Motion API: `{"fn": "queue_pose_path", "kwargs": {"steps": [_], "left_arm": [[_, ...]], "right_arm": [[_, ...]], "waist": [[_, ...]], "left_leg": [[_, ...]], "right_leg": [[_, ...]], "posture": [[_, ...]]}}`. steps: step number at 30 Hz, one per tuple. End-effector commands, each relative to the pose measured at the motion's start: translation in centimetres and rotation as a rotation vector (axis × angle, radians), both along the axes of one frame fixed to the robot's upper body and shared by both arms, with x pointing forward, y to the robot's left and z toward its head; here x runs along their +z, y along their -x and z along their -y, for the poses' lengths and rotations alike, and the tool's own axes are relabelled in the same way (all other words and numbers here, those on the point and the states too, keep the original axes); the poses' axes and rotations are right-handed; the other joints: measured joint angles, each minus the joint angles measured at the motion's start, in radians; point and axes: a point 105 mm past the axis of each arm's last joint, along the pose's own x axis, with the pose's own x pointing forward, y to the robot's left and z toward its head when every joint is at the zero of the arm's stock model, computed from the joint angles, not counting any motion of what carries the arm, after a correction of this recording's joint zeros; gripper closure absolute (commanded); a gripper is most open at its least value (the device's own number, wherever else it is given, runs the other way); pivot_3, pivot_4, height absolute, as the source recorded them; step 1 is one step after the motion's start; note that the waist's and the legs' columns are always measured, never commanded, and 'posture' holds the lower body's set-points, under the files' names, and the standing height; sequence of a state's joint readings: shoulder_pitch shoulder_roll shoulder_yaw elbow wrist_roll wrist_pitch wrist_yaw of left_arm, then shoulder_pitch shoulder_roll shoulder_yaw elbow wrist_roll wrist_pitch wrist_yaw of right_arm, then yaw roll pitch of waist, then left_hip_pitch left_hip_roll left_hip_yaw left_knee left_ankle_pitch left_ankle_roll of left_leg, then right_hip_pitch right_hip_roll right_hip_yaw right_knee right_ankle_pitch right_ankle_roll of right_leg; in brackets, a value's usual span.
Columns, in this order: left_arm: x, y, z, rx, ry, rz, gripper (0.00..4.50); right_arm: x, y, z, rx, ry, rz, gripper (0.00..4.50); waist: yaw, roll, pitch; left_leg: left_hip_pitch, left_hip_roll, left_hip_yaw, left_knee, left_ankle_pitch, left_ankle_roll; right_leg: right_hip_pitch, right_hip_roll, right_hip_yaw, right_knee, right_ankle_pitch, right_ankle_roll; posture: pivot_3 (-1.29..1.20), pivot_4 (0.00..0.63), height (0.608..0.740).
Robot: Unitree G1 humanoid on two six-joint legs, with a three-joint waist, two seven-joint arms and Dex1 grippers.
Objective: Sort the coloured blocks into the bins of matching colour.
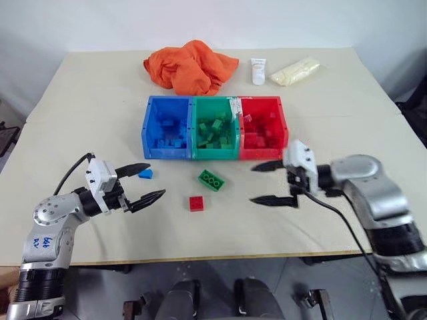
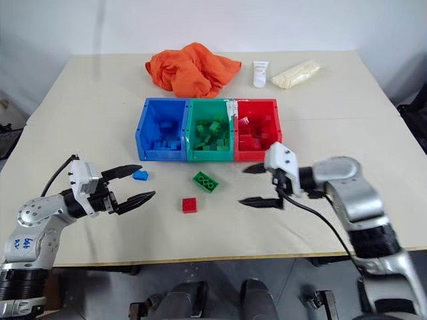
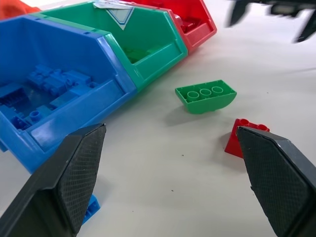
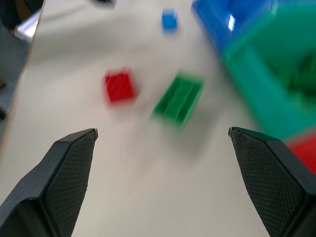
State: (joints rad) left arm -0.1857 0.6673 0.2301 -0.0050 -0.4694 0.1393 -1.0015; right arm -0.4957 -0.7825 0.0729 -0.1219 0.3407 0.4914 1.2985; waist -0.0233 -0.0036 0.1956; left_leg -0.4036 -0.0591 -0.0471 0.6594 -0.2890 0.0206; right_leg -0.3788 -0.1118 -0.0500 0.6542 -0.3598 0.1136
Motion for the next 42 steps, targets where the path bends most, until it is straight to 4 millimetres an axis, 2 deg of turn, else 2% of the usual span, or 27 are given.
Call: {"fn": "queue_pose_path", "kwargs": {"steps": [1,4,7,10,14,15,17,21,28,35,42], "left_arm": [[0.7,0.1,-1.2,0.015,-0.016,0.024,0.00],[0.7,0.1,-1.5,0.011,-0.022,0.019,0.00],[0.9,0.0,-1.6,0.004,-0.027,0.023,0.00],[1.2,0.0,-1.6,-0.007,-0.031,0.043,0.00],[1.3,0.5,-1.8,-0.041,-0.040,0.052,0.00],[2.0,0.7,-1.7,-0.056,-0.001,0.095,0.00],[2.0,1.5,-2.1,-0.085,0.010,0.094,0.00],[1.1,3.2,-2.8,-0.166,0.001,0.053,0.00],[-0.2,3.9,-2.6,-0.238,-0.026,0.022,0.00],[-0.2,3.6,-2.2,-0.238,-0.012,0.035,0.00],[-0.1,3.5,-2.3,-0.249,-0.016,0.028,0.00]], "right_arm": [[0.0,1.6,3.4,-0.066,0.086,-0.023,0.05],[-0.6,2.1,4.9,-0.111,0.131,-0.040,0.05],[-0.5,1.9,4.3,-0.114,0.115,-0.024,0.05],[-0.4,1.0,2.4,-0.103,0.070,0.007,0.05],[-0.8,-0.5,-2.2,-0.081,-0.037,0.051,0.05],[-1.1,-0.9,-2.8,-0.094,-0.047,0.051,0.05],[-1.8,-2.0,-4.6,-0.113,-0.063,0.070,0.05],[-2.0,-4.0,-7.9,-0.136,-0.114,0.098,0.05],[-2.6,-5.0,-10.3,-0.130,-0.147,0.081,0.05],[-3.7,-4.9,-11.6,-0.122,-0.144,0.058,0.05],[-3.1,-4.7,-11.5,-0.136,-0.162,0.086,2.36]], "waist": [[0.004,0.000,0.000],[0.005,0.000,0.000],[0.004,0.000,0.000],[0.003,0.000,0.000],[-0.002,0.000,0.000],[-0.001,0.000,0.000],[-0.001,0.000,0.000],[-0.004,0.000,0.000],[0.000,0.000,0.000],[-0.005,0.000,0.000],[-0.006,0.000,0.000]], "left_leg": [[0.000,0.000,0.000,0.000,0.000,0.000],[0.000,0.000,0.001,0.000,0.000,0.001],[0.001,0.000,0.001,0.000,0.000,0.001],[0.001,0.000,0.001,0.000,0.000,0.001],[0.001,0.001,0.000,0.001,0.000,0.000],[0.001,0.001,0.001,0.000,0.000,0.000],[0.000,0.000,0.000,0.000,0.000,0.000],[0.001,0.000,0.000,0.001,0.000,0.001],[0.000,-0.001,-0.002,0.001,0.000,0.001],[0.001,-0.001,-0.002,0.001,0.000,0.001],[0.001,-0.001,-0.001,0.001,0.000,0.001]], "right_leg": [[0.001,0.000,0.000,-0.001,0.000,0.000],[0.002,0.000,0.000,-0.002,0.000,0.000],[0.002,0.000,0.000,-0.002,0.000,0.000],[0.002,0.000,0.000,-0.002,0.000,0.000],[0.002,0.000,0.000,-0.001,0.000,0.000],[0.001,0.000,0.000,-0.001,0.000,0.000],[0.001,0.000,0.000,-0.001,0.000,0.000],[0.001,0.000,0.000,-0.001,0.000,0.000],[0.001,-0.001,-0.001,0.001,0.000,0.000],[0.000,0.000,-0.001,0.003,0.000,0.000],[-0.002,0.000,0.000,0.005,0.000,0.000]], "posture": [[0.00,0.150,0.740],[0.00,0.150,0.740],[0.00,0.150,0.740],[0.00,0.150,0.740],[0.00,0.150,0.740],[0.00,0.150,0.740],[0.00,0.150,0.740],[0.00,0.150,0.740],[0.00,0.150,0.740],[0.00,0.150,0.740],[0.00,0.150,0.740]]}}
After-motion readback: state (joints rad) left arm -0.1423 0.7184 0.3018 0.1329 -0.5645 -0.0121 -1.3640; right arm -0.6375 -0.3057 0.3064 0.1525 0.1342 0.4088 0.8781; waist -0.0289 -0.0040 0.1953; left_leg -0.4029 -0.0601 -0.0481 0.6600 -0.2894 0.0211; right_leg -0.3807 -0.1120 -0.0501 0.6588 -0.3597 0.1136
